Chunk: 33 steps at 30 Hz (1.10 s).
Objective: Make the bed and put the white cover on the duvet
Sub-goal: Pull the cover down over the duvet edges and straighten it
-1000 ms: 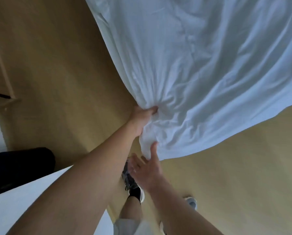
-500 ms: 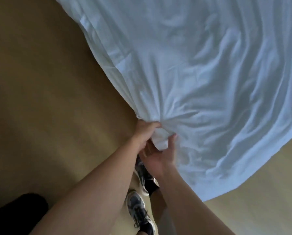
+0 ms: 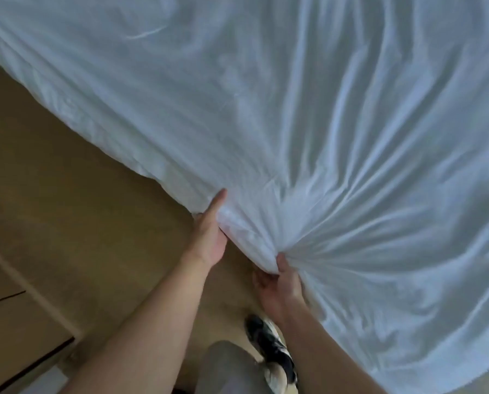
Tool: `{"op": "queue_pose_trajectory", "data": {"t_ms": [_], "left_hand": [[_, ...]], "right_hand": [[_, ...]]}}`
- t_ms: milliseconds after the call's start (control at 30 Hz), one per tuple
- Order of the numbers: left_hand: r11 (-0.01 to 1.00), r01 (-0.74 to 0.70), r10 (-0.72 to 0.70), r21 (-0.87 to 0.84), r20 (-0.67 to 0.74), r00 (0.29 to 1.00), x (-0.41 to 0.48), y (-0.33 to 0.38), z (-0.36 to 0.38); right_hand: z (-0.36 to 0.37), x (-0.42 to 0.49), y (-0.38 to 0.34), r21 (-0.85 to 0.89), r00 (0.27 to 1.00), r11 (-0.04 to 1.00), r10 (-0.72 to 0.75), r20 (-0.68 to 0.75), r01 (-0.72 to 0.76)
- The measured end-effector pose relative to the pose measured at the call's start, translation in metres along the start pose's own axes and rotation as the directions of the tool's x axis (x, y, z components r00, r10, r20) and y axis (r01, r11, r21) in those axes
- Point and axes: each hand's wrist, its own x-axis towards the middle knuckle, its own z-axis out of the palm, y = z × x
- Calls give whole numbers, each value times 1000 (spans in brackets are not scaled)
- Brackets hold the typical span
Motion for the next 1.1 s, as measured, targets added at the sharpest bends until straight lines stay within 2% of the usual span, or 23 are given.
{"op": "queue_pose_trajectory", "data": {"t_ms": [33, 100, 167, 200, 233, 267, 333, 367, 433, 467, 500, 567, 633, 733, 800, 867, 967, 1000, 1033, 1100], "left_hand": [[997, -32, 31, -75, -18, 999, 16, 26, -2], [996, -70, 62, -49, -151, 987, 37, 64, 0], [997, 42, -28, 61, -213, 977, 41, 65, -11], [990, 112, -93, 88, -196, 976, 34, 62, -19], [976, 178, -155, 125, -171, 973, 27, 61, -28], [965, 212, -195, 156, -118, 974, 26, 68, -37], [974, 156, -161, 165, 15, 987, 40, 104, -53], [987, 97, -106, 126, 71, 992, 52, 129, -61], [992, 76, -85, 99, 86, 993, 84, 176, -71], [985, 101, -111, 139, 61, 992, 96, 187, -81], [970, 144, -154, 194, 35, 987, 102, 190, -93], [950, 209, -223, 232, 36, 974, 100, 183, -112], [943, 253, -277, 218, 83, 957, 97, 192, -122], [975, 198, -212, 97, 156, 965, 123, 244, -130], [988, 150, -153, 36, 134, 979, 155, 273, -140], [980, 179, -190, 86, 135, 972, 169, 280, -154], [947, 288, -310, 140, 177, 934, 159, 282, -168], [947, 294, -314, 129, 173, 934, 156, 293, -172], [959, 266, -279, 96, 165, 946, 156, 311, -179], [990, 142, -141, 3, 142, 980, 174, 361, -194]], "right_hand": [[5, 1, 5, -11, 999, 999, 36, 33, -36], [25, -6, 22, -148, 975, 983, 133, 179, -107], [60, -10, 37, -224, 931, 974, 92, 353, -12], [85, -12, 41, -178, 911, 983, 35, 410, 42], [115, -18, 42, -67, 904, 997, -4, 428, 37], [143, -22, 42, 51, 933, 998, -42, 358, 26], [183, -14, 46, 218, 983, 973, -112, 148, 78], [193, -7, 51, 237, 988, 960, -157, 17, 148], [203, 8, 63, 281, 968, 931, -194, -158, 233], [208, 8, 70, 346, 967, 907, -192, -170, 241], [217, 6, 77, 420, 972, 878, -198, -123, 232], [240, 7, 92, 519, 974, 840, -217, 59, 156], [275, 14, 110, 523, 960, 844, -234, 153, 122], [311, 40, 130, 554, 976, 817, -214, 38, 157], [313, 56, 134, 610, 977, 769, -207, -43, 189], [320, 65, 143, 630, 963, 746, -271, -5, 213], [376, 60, 163, 589, 910, 791, -353, 215, 168], [403, 57, 169, 582, 901, 796, -361, 239, 165], [427, 54, 173, 584, 909, 793, -359, 214, 176], [453, 55, 175, 620, 944, 757, -321, 73, 209]]}}
